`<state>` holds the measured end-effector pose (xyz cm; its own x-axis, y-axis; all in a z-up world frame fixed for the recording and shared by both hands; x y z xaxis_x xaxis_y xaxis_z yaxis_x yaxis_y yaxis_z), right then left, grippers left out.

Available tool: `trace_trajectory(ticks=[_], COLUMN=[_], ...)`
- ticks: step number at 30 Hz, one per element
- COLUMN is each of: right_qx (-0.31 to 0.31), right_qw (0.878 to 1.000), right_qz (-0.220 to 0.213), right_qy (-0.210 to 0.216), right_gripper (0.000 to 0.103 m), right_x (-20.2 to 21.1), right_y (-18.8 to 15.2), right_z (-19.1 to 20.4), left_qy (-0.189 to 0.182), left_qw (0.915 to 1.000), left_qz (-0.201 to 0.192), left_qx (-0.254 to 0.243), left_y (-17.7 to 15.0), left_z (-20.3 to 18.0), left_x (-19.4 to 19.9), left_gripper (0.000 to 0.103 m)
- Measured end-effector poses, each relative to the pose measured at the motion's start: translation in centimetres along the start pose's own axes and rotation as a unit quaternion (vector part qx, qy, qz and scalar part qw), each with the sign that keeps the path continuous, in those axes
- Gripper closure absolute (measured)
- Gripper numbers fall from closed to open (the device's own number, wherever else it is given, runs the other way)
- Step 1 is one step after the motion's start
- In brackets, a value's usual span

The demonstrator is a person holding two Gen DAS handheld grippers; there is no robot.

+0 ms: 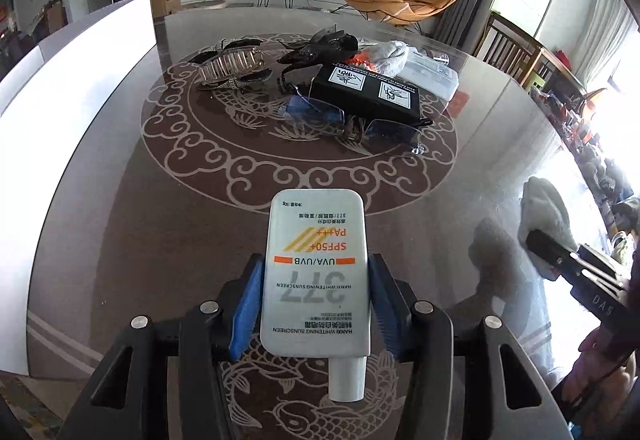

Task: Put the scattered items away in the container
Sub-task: 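Carry the glove in the right gripper and sunscreen in the left gripper over the white container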

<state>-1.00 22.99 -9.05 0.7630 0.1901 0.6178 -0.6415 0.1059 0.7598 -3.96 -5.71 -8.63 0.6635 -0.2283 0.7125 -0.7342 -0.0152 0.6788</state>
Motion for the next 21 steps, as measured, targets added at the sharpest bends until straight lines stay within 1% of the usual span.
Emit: trace_trajectory(ticks=[3, 7, 9, 12, 14, 16, 18, 21], right_qx=[0.002, 0.042, 0.06, 0.094, 0.121, 0.145, 0.165, 0.206], right_qw=[1.0, 0.997, 0.994, 0.987, 0.979, 0.97, 0.957, 0.939], right_qz=[0.011, 0.017, 0.015, 0.006, -0.007, -0.018, -0.027, -0.028], right_qy=[0.027, 0.066, 0.088, 0.129, 0.162, 0.196, 0.236, 0.273], right_gripper=[0.064, 0.064, 0.064, 0.064, 0.064, 0.064, 0.064, 0.064], right_x=[0.0, -0.6, -1.1, -1.9, -2.4, -3.0, -3.5, -5.3], right_y=[-0.8, -0.2, 1.0, 3.8, 6.2, 8.6, 11.0, 13.2], right_z=[2.4, 7.2, 10.1, 15.4, 19.9, 25.0, 30.6, 38.7], left_qy=[-0.004, 0.0, 0.009, 0.038, 0.071, 0.106, 0.132, 0.166], left_qw=[0.9999, 0.9984, 0.9965, 0.9918, 0.9871, 0.9814, 0.9754, 0.9661], left_qz=[-0.011, -0.045, -0.067, -0.099, -0.116, -0.125, -0.127, -0.12], left_qx=[0.012, 0.034, 0.049, 0.071, 0.084, 0.1, 0.124, 0.157], left_y=[0.2, 2.5, 4.2, 6.8, 8.4, 9.6, 10.2, 10.3], left_z=[0.8, 3.3, 5.8, 10.6, 14.8, 19.3, 23.5, 29.3], left_x=[1.4, 4.6, 6.6, 9.5, 11.1, 12.0, 12.3, 11.9], left_gripper=[0.052, 0.052, 0.052, 0.052, 0.052, 0.052, 0.052, 0.052])
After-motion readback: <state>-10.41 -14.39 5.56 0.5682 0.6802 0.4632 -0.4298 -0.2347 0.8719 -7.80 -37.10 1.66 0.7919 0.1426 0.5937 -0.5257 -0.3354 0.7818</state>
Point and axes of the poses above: each gripper's, at about its wrist camera, not at the fingertips, and x roughly against the way its jaws point, z to its left, y to its top, the point moved 4 cm from there along -x, roughly the way its jaws point, and after that the axes turned 11 degrees about -z, right-handed, at the moved point
